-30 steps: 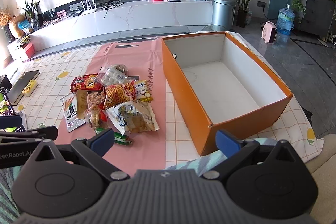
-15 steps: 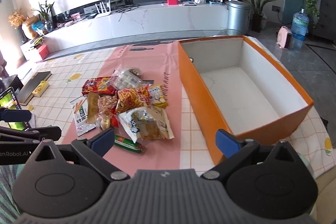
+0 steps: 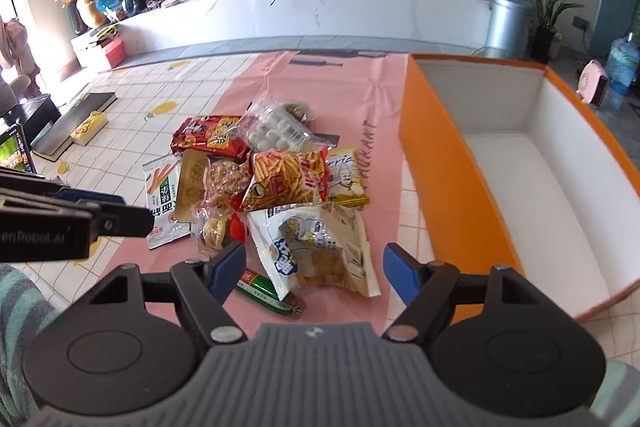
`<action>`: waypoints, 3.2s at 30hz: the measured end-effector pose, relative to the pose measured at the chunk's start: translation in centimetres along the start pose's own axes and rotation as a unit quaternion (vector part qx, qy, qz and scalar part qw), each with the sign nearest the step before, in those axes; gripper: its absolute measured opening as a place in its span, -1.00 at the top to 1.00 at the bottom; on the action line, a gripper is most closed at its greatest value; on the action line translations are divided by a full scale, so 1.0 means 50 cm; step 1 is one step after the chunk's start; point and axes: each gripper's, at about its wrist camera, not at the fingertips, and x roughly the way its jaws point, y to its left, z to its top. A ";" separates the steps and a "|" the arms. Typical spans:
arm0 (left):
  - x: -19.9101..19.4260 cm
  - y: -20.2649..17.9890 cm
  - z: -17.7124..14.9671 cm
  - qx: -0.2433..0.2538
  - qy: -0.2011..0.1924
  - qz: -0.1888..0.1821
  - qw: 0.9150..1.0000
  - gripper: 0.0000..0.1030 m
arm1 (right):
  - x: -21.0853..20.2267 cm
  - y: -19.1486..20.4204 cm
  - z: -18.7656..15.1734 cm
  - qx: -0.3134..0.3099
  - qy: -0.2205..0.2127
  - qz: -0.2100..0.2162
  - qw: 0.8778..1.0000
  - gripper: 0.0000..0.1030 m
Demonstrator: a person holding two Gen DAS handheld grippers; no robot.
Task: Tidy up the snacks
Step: 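Grasp the wrapped bun with the left tool while the right grasps the white bread bag, then carry the bun and white bread bag into the orange box with both tools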
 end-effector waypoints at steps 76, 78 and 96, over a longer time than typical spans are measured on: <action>-0.082 -0.245 0.094 0.098 -0.075 -0.023 0.992 0.18 | -0.243 -0.237 0.074 0.078 -0.105 0.038 0.991 0.31; -0.060 -0.287 0.107 0.123 -0.068 -0.047 0.989 0.18 | -0.239 -0.285 0.078 0.087 -0.086 0.026 0.992 0.30; 0.197 -0.510 0.156 0.337 0.113 -0.094 0.930 0.18 | -0.030 -0.469 0.094 -0.088 0.145 0.024 0.985 0.30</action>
